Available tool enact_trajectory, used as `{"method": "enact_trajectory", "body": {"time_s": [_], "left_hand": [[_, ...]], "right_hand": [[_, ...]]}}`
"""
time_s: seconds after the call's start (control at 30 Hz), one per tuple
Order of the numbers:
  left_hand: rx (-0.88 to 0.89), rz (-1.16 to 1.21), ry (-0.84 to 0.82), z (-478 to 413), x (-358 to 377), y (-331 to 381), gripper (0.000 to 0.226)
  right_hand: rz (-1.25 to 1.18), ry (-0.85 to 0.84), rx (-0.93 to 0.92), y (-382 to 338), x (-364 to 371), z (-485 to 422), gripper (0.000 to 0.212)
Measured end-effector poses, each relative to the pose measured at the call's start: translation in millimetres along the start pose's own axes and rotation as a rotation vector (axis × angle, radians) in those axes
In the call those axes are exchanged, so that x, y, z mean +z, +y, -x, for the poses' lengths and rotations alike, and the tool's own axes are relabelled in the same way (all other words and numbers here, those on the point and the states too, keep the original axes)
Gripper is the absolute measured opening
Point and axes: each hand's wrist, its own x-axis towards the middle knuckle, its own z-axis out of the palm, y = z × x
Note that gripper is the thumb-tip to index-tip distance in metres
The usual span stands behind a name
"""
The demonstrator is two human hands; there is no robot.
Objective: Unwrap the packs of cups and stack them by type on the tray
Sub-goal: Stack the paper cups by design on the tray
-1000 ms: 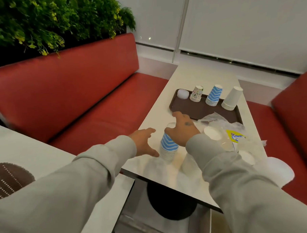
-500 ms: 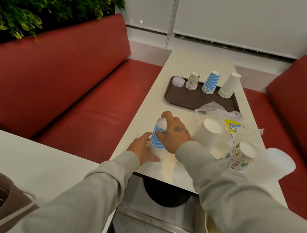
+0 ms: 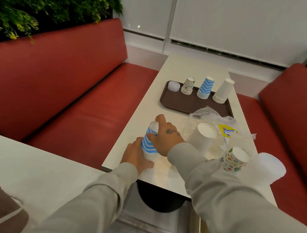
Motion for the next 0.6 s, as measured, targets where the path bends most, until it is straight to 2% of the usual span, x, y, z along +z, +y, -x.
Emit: {"method": "enact_trajectory", "body": {"time_s": [0.33,0.6], "left_hand": [[0.063,0.068,-0.008,-2,-19,1,0.083],[0.106,0.308,-0.042,-1,-44,16,0.088]], "right_hand": [[-0.034,0.024,-0.024,-2,-14,-5,0.04],[-0.057,0.102,-0.082,-18,-39,-2,0.046]]}}
